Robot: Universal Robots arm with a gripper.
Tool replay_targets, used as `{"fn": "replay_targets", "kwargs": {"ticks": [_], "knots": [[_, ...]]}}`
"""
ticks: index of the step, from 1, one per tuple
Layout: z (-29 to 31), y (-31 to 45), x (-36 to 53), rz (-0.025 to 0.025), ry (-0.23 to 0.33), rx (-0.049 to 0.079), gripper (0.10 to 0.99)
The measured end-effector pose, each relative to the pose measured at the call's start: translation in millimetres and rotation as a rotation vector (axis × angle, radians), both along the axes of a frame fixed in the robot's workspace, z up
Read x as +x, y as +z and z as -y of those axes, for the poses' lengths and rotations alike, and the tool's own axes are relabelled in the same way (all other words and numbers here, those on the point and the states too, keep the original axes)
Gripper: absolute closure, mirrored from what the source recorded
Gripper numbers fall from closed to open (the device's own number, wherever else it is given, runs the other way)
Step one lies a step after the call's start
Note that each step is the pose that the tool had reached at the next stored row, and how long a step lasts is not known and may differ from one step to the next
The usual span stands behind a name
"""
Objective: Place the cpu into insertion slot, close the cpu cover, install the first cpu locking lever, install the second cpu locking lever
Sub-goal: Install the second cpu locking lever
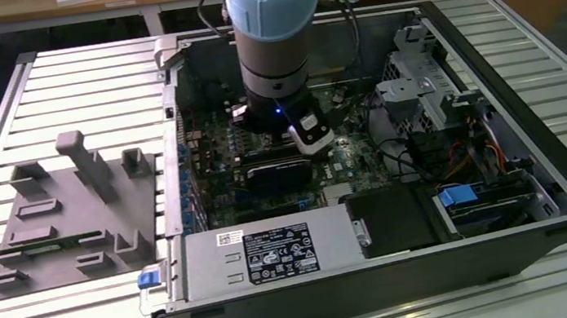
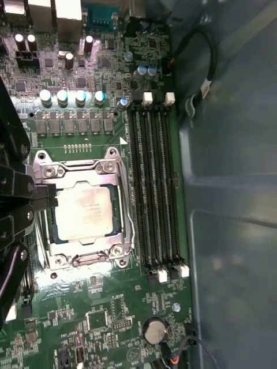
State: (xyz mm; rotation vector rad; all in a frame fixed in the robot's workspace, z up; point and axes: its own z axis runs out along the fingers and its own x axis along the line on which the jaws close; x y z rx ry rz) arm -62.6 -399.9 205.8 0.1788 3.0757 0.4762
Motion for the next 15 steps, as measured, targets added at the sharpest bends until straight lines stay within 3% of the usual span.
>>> {"fn": "replay_targets", "kwargs": {"ticks": [4,15], "knots": [[-1.0,7.6,0.0,0.0000,0.000,-0.003,0.984],[-2.3,7.9,16.7,-0.0006,-0.009,-0.077,0.984]]}}
